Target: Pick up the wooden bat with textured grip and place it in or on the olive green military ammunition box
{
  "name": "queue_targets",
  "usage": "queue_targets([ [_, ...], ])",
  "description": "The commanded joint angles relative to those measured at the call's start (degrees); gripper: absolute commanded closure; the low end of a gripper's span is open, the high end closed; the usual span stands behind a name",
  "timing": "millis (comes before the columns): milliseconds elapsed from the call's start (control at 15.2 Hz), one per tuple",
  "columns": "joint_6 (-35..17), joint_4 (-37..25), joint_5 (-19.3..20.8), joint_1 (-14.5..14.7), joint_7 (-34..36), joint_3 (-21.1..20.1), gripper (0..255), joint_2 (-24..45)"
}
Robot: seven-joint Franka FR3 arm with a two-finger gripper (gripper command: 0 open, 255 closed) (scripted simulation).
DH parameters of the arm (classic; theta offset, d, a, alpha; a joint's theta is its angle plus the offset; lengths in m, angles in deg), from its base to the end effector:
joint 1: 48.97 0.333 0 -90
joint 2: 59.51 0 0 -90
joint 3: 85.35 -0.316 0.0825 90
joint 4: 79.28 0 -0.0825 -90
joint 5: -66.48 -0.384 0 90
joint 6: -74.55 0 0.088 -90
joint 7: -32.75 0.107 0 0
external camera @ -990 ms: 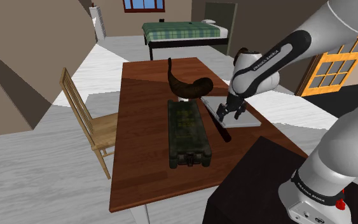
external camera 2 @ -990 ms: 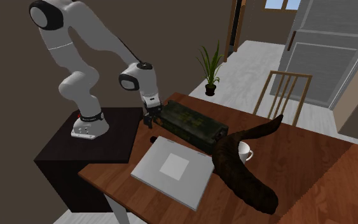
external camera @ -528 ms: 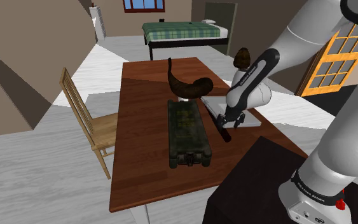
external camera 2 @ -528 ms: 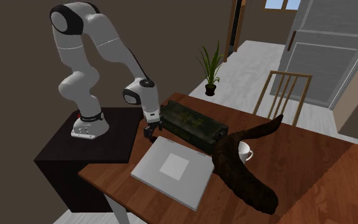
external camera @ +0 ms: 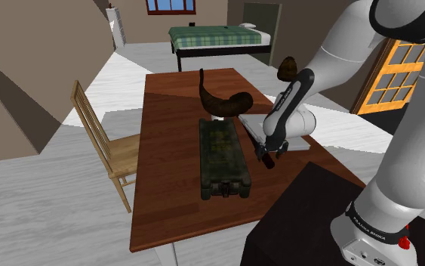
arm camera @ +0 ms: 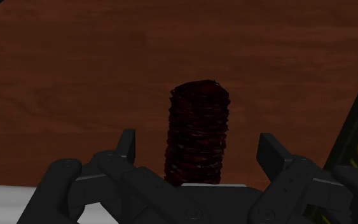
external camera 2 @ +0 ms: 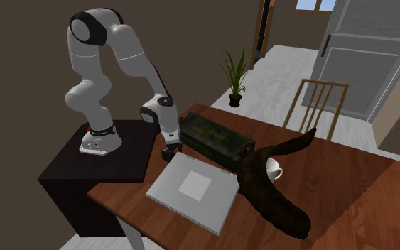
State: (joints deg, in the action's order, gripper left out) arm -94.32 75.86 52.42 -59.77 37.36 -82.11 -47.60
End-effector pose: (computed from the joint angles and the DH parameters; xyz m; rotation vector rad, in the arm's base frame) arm 0.3857 -0.1144 0.1652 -2.9817 0.8641 -0.0564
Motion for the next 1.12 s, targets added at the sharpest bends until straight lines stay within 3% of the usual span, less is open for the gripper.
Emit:
queue_targets([
  [0, -0.3, -0.1, -0.2, -0.2, -0.2, -0.2, 0, 0.3],
  [330, -0.3, -0.1, -0.2, -0.2, -0.2, -0.2, 0, 0.3],
  [396, -0.3, -0.1, -0.2, -0.2, -0.2, -0.2, 255, 0.3],
  [1056, 0.6, 0.1, 0.5, 0.3, 0.4, 0.4, 255, -0.7],
])
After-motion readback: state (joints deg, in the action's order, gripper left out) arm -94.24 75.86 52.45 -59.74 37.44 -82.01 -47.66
